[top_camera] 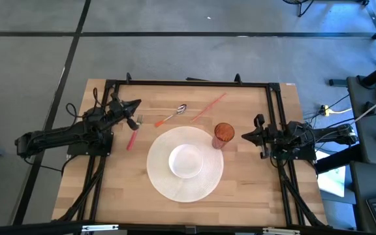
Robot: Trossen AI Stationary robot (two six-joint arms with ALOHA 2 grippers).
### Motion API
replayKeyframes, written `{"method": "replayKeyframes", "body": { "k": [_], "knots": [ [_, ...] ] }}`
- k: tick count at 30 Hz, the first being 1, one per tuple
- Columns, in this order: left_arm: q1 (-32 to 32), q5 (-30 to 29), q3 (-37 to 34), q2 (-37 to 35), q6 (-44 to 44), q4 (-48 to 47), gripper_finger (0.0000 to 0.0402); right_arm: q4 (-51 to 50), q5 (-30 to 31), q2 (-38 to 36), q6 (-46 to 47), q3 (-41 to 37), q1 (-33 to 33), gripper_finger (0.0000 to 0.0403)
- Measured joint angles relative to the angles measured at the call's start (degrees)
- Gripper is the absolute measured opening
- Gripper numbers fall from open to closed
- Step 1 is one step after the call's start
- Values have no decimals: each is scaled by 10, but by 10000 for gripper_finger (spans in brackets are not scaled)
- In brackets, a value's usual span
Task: Pick & Place Utensil
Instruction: Put the pink straw into the brown cup on the mat
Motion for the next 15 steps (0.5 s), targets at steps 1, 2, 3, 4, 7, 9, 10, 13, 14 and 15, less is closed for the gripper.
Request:
{"method": "replayKeyframes", "body": {
  "k": [1,2,3,4,7,9,10,13,14,15],
  "knots": [
    [0,0,0,0,0,0,7,-2,4,0,0,0,0,12],
    [0,0,0,0,0,0,7,0,15,0,0,0,0,12],
    [0,0,0,0,0,0,7,8,31,0,-3,0,0,12],
    [0,0,0,0,0,0,7,26,50,0,-8,0,0,12],
    [0,0,0,0,-1,0,4,34,88,5,-42,24,-3,11],
    [0,0,0,0,-2,0,2,7,122,21,-32,58,-9,7],
    [0,0,0,0,-5,0,1,-20,136,34,-25,80,-15,5],
    [0,0,0,0,-10,4,2,-127,149,100,7,160,-37,4],
    [0,0,0,1,-10,10,3,-161,149,129,17,190,-48,4],
    [0,0,0,2,-10,18,4,-190,150,160,19,222,-59,4]
  ]
}}
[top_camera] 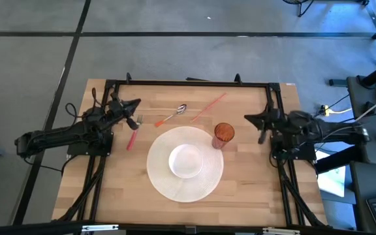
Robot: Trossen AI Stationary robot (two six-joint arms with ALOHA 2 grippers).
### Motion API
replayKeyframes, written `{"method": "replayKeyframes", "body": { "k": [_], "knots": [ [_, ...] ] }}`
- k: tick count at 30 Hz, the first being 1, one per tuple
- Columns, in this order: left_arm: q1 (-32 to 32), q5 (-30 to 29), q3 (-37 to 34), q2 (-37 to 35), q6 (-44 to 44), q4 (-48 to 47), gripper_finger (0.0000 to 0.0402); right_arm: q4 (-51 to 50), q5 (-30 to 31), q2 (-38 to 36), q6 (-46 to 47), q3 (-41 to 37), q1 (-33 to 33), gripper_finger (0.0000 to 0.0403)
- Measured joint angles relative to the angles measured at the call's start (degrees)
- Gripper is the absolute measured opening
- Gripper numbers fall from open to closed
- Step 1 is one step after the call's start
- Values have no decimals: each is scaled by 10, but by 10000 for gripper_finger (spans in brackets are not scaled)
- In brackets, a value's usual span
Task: Pick & Place Utensil
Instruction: Put the pink straw into the brown cup on the mat
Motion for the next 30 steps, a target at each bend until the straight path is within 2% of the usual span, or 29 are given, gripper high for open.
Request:
{"method": "replayKeyframes", "body": {
  "k": [4,8,13,16,22,30],
  "knots": [
    [0,1,0,10,0,7,5,-135,19,144,-9,147,-62,3],
    [0,1,0,22,0,8,5,-289,5,294,-37,300,-158,2],
    [0,0,0,36,0,27,5,-396,-64,475,-106,452,-288,1],
    [0,1,0,43,11,34,6,-446,-68,571,-154,529,-338,1],
    [0,1,0,53,36,34,6,-509,-136,722,-309,649,-379,3],
    [0,-12,0,57,88,42,6,-503,-149,852,-512,730,-379,14]
  ]
}}
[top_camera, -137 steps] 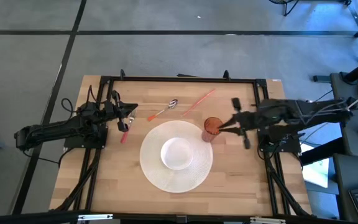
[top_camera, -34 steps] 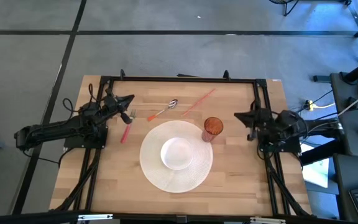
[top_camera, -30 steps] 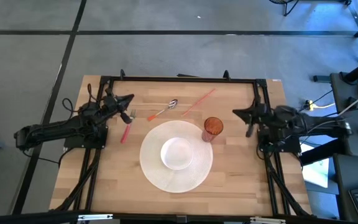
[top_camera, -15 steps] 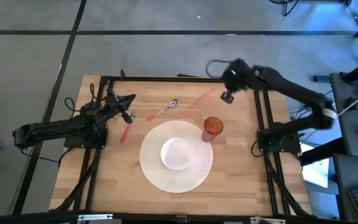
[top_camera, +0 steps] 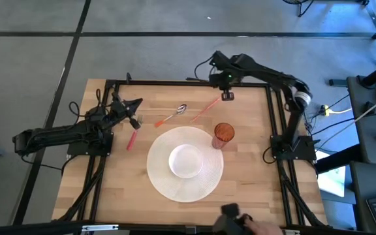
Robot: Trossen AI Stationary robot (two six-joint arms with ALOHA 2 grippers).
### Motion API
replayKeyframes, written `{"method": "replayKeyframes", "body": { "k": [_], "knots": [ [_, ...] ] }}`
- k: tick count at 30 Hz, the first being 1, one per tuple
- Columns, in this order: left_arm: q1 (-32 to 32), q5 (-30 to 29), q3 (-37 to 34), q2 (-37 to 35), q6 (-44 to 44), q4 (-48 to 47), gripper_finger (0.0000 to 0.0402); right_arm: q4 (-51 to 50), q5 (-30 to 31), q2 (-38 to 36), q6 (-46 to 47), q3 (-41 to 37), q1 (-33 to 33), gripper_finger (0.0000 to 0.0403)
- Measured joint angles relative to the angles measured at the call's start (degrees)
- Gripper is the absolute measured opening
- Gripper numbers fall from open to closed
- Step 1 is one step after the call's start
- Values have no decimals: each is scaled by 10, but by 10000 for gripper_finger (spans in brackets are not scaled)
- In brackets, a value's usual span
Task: Pick & Place Utensil
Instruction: Put the pink straw into the brown cup on the mat
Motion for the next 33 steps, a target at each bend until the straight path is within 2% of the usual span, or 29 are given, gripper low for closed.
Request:
{"method": "replayKeyframes", "body": {
  "k": [6,11,14,18,23,33],
  "knots": [
    [0,-7,0,0,11,0,6,-7,-47,76,-87,85,21,43],
    [0,-8,0,0,13,0,6,-30,-111,123,-105,168,43,81],
    [0,-8,0,0,13,-3,6,-52,-155,138,-107,191,58,112],
    [0,-8,0,0,13,-5,6,-56,-148,148,-112,165,72,150],
    [0,-8,0,9,13,-9,6,-30,-172,148,-141,108,82,181],
    [0,-8,0,33,13,-8,6,94,-173,148,-128,13,118,206]
  ]
}}
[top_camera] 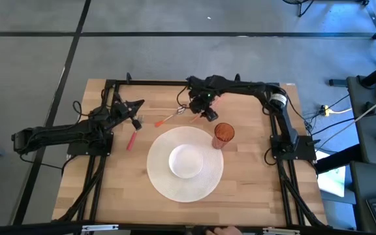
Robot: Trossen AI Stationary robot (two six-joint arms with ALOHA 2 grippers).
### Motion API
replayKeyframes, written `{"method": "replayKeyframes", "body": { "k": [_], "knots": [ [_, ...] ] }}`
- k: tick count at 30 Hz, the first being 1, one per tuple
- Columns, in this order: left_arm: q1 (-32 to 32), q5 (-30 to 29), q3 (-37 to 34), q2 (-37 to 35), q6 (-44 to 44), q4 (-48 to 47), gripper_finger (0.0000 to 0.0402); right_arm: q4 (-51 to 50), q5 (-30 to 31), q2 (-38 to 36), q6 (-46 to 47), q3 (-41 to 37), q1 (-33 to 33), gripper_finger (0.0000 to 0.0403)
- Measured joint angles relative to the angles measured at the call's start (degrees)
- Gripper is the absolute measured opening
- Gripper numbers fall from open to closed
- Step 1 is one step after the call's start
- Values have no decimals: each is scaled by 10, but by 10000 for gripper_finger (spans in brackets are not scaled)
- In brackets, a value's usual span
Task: Pick & Place Utensil
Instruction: Put the pink straw into the brown cup on the mat
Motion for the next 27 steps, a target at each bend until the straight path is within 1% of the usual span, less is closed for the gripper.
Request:
{"method": "replayKeyframes", "body": {
  "k": [5,13,21,27],
  "knots": [
    [0,0,0,0,0,0,6,34,-1,0,35,-24,12,206],
    [0,0,0,0,3,0,6,73,2,3,38,-71,13,207],
    [0,0,0,0,3,1,6,125,11,3,58,-98,13,207],
    [0,1,0,0,3,5,6,130,28,17,83,-100,13,199]
  ]
}}
